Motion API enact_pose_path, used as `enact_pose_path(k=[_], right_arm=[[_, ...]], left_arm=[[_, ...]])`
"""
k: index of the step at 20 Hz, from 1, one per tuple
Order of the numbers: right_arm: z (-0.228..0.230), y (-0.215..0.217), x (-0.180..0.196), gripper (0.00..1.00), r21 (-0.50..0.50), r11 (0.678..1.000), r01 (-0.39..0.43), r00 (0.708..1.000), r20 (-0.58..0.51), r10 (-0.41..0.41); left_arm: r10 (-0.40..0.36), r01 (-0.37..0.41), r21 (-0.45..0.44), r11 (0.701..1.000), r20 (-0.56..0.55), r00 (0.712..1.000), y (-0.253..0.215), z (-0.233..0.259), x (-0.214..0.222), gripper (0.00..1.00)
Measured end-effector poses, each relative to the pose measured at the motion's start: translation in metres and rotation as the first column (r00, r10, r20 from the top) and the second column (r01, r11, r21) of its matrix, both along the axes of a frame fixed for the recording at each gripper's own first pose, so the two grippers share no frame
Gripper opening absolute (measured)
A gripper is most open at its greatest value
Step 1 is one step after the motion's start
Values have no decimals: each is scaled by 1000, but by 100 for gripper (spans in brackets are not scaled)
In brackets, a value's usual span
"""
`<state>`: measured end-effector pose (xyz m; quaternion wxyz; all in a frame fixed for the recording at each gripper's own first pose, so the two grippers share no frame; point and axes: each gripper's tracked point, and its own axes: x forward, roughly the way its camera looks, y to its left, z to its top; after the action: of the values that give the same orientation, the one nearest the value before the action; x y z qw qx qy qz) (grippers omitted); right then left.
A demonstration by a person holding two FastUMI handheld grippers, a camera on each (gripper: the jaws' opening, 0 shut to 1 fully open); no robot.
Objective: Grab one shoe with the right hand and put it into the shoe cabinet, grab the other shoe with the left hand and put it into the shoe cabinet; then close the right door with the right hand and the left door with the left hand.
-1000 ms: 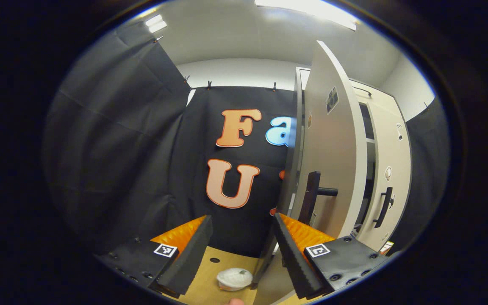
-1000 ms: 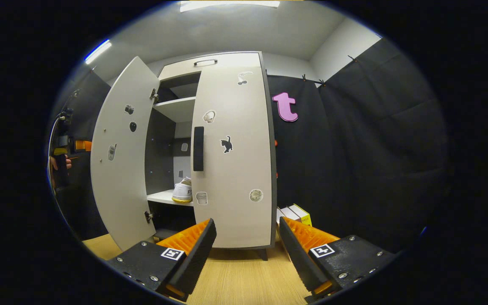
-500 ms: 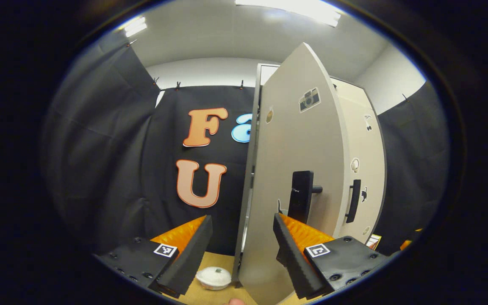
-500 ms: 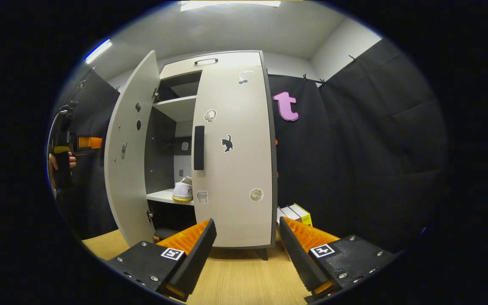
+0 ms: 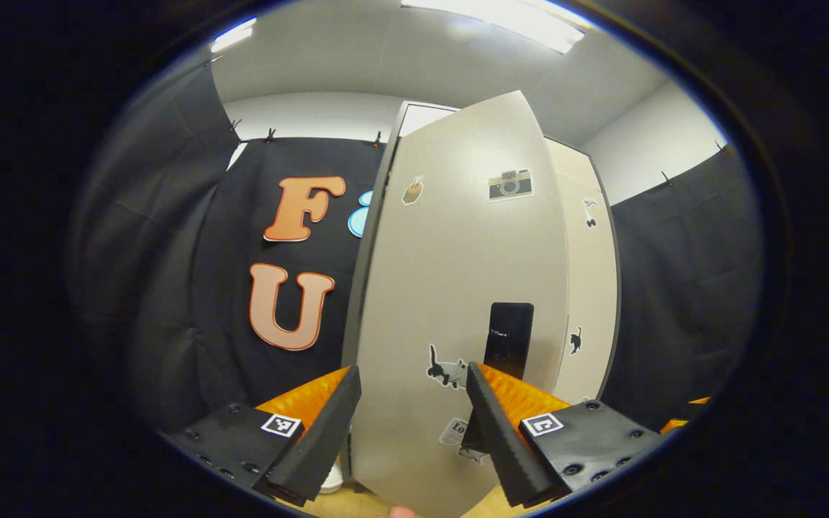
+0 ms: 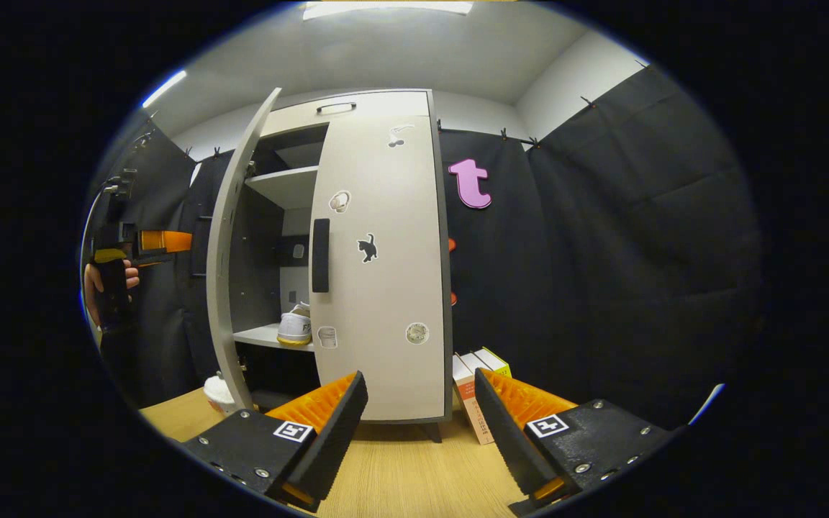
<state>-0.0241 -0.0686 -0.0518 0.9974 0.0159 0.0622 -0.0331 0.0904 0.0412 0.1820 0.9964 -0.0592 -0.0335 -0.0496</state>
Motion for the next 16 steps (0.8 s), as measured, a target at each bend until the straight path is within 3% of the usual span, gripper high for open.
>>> enact_pose_path(k=[7, 12, 13, 16], right_arm=[[2, -11, -6, 92, -8, 999, 32, 999, -1, -32], [4, -19, -8, 92, -14, 999, 49, 999, 2, -49], [4, -20, -8, 92, -15, 999, 52, 999, 2, -51], [4, -23, -9, 92, -16, 998, 60, 998, 2, -60]], left_arm=[[-101, 101, -7, 995, -23, 995, -51, -14, 25, 96], [-97, 98, 21, 995, -32, 995, -64, -22, 47, 99], [-93, 94, 27, 995, -33, 995, -65, -24, 52, 93], [-85, 86, 12, 996, -50, 995, -69, -28, 68, 96]])
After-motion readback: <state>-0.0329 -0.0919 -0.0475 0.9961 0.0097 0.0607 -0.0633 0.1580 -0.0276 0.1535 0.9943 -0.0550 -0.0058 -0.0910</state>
